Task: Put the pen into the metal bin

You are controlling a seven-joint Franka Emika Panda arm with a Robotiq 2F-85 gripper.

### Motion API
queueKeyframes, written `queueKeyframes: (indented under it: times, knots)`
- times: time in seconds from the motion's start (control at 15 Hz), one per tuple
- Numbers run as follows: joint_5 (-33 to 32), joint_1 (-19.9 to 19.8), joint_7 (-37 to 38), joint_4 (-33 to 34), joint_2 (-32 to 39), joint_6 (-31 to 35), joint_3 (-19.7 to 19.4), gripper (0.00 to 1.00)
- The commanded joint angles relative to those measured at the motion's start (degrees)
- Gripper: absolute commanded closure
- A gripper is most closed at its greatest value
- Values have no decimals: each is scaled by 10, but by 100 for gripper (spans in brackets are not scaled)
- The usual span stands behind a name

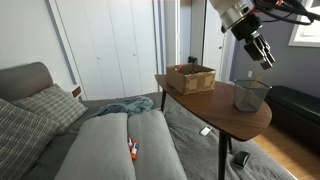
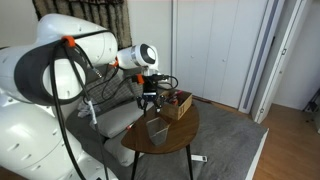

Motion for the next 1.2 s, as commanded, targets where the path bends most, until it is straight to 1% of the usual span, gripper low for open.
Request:
queueKeyframes:
  times: [0.0,0.07,0.13,0.2,0.33,0.6,0.93,1.0,1.13]
  knots:
    - [2,10,6,25,-2,-1,-7,10]
    - [11,9,21,24,-7,13,-8,4]
    - [23,8,33,21,-12,32,-10,1]
    - [41,4,22,-8,-43,68,-24,0]
    - [62,1,20,-24,-67,105,-36,0]
    - [105,-3,3,-64,-137,160,-71,0]
    - [140,-4,15,-103,-215,188,-90,0]
    - [120,-5,11,-66,-170,163,-84,0]
    - [120,-5,11,-70,-182,163,-85,0]
